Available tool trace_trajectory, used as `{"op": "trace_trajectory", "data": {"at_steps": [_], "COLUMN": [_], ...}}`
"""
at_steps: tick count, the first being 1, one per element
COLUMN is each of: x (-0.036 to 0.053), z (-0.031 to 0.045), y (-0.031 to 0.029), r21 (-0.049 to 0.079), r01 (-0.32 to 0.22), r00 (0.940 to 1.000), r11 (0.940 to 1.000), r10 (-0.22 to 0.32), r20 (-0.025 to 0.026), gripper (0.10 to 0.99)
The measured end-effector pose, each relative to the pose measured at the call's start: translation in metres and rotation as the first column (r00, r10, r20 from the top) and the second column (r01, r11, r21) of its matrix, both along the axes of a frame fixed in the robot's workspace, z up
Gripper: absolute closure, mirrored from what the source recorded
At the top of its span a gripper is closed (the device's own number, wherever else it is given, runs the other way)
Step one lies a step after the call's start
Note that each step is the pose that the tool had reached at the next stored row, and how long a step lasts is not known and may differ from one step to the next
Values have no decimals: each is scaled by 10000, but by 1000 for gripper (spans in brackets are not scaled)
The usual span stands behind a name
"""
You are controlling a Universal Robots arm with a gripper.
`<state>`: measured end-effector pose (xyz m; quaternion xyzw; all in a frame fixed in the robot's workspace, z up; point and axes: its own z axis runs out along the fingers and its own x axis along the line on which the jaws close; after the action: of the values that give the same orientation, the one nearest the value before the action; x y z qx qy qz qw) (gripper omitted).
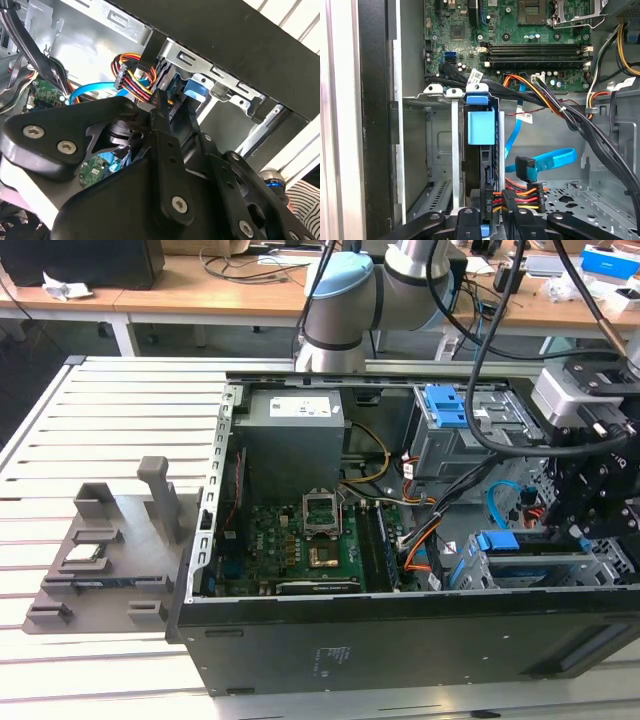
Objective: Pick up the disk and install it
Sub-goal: 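Insert the first disk wire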
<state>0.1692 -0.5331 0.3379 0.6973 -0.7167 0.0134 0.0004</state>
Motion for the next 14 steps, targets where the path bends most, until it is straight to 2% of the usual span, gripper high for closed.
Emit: {"op": "trace_trajectory", "data": {"at_steps": [7, 10, 12, 14], "x": [0, 0, 0, 0], "z": [326, 483, 543, 546], "y": [119, 143, 147, 147], "r21": [-67, -105, -119, -115], "r01": [0, 0, 0, 0], "r00": [10000, 10000, 10000, 10000], "r11": [10000, 9999, 9999, 9999], "r10": [0, 0, 0, 0], "r20": [-1, -1, -1, -1], "gripper": [796, 980, 980, 980]}}
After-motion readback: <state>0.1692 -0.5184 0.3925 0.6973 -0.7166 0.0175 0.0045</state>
